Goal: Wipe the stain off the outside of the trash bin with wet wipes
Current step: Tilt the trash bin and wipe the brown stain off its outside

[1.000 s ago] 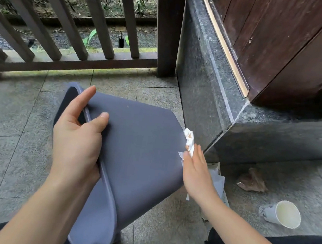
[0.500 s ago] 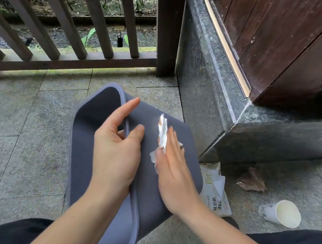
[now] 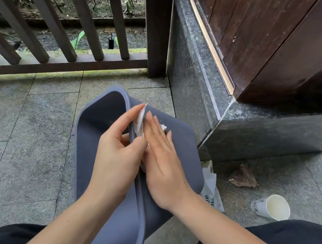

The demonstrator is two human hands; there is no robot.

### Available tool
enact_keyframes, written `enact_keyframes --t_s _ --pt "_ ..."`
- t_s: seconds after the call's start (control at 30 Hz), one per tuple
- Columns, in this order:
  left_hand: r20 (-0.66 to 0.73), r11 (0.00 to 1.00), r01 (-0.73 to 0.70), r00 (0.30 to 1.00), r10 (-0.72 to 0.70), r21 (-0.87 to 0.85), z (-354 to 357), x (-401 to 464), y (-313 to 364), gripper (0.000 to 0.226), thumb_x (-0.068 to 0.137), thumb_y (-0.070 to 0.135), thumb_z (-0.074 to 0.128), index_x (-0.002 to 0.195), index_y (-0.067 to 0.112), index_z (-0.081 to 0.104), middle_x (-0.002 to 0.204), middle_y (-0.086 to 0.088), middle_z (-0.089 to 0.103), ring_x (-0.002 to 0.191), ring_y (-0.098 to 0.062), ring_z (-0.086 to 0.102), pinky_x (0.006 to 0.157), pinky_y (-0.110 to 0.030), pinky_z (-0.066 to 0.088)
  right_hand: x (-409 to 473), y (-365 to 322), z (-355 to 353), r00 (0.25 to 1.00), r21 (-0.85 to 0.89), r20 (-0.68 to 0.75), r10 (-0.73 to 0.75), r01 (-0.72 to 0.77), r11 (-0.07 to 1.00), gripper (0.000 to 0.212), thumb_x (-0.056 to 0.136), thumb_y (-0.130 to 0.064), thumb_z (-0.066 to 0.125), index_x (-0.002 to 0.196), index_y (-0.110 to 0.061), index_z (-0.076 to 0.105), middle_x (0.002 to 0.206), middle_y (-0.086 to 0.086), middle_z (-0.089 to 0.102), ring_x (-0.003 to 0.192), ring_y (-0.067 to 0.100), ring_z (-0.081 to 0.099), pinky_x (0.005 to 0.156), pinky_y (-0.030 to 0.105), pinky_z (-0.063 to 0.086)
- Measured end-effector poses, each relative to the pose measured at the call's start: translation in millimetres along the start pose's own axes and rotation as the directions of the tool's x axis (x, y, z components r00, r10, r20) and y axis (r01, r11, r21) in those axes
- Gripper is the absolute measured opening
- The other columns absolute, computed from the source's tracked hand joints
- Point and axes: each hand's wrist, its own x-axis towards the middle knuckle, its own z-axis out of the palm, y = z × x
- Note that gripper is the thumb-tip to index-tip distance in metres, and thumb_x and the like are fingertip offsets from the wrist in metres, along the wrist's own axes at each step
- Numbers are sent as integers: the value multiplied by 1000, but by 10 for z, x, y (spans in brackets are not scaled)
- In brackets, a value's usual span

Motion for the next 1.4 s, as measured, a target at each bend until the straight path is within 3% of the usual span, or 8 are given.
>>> enact_keyframes --t_s 0.23,0.47,0.63,0.8,0.97,1.17,1.3,1.4 --pt "-130 992 130 983 -128 4 50 -103 35 76 61 1 52 117 48 75 50 12 33 46 -6 22 40 -15 22 234 426 -161 983 -15 -66 169 -170 985 54 107 -33 22 159 -27 6 164 -17 4 149 -8 -5 125 33 -10" --pt "-302 955 278 923 -237 104 23 -72 128 73 64 -17 44 98 36 81 41 16 33 36 -3 23 34 -11 20 321 886 -208 811 -135 -107 575 -585 800 55 110 -30 20 162 -15 10 172 3 4 158 15 -2 126 47 -3" --pt "-271 955 282 930 -247 96 -67 -35 104 72 63 -18 44 95 33 82 41 13 37 37 -4 26 36 -13 23 124 324 51 993 -164 65 96 -84 983 57 110 -25 26 161 -31 0 170 6 13 158 18 3 125 46 -2" --pt "-251 967 250 940 -230 51 -147 14 139 73 62 -16 44 98 36 82 47 0 48 41 -9 36 40 -15 34 -8 108 104 982 -193 103 -156 173 966 56 108 -36 24 160 -34 2 172 -6 -1 155 5 -12 124 45 -11" --pt "-282 965 258 930 -237 40 -252 70 218 78 45 0 45 101 40 82 48 17 45 42 -4 29 37 -12 26 268 691 -205 977 -289 -56 204 -211 934 57 103 -45 14 157 -36 -2 171 -8 -1 156 7 -9 125 51 -8" --pt "-349 964 266 904 -246 10 -330 135 208 77 51 -6 44 100 39 82 59 8 45 48 -10 27 42 -19 24 100 1144 -279 790 -153 -82 608 -612 775 58 109 -39 16 162 -21 0 172 1 -5 157 14 -9 124 54 -8" --pt "-378 973 233 901 -212 9 -335 172 226 75 54 -8 44 100 37 82 61 7 47 49 -8 29 46 -22 23 -21 531 21 991 -262 17 133 -124 957 61 106 -31 21 160 -29 -6 169 0 14 156 15 9 123 49 6" --pt "-355 978 211 913 -198 -4 -332 186 242 72 63 -15 44 100 33 83 49 6 41 40 -7 31 39 -14 30 -193 52 299 947 -264 144 -287 316 911 63 107 -32 28 162 -23 0 172 -2 7 158 14 0 125 46 -7"
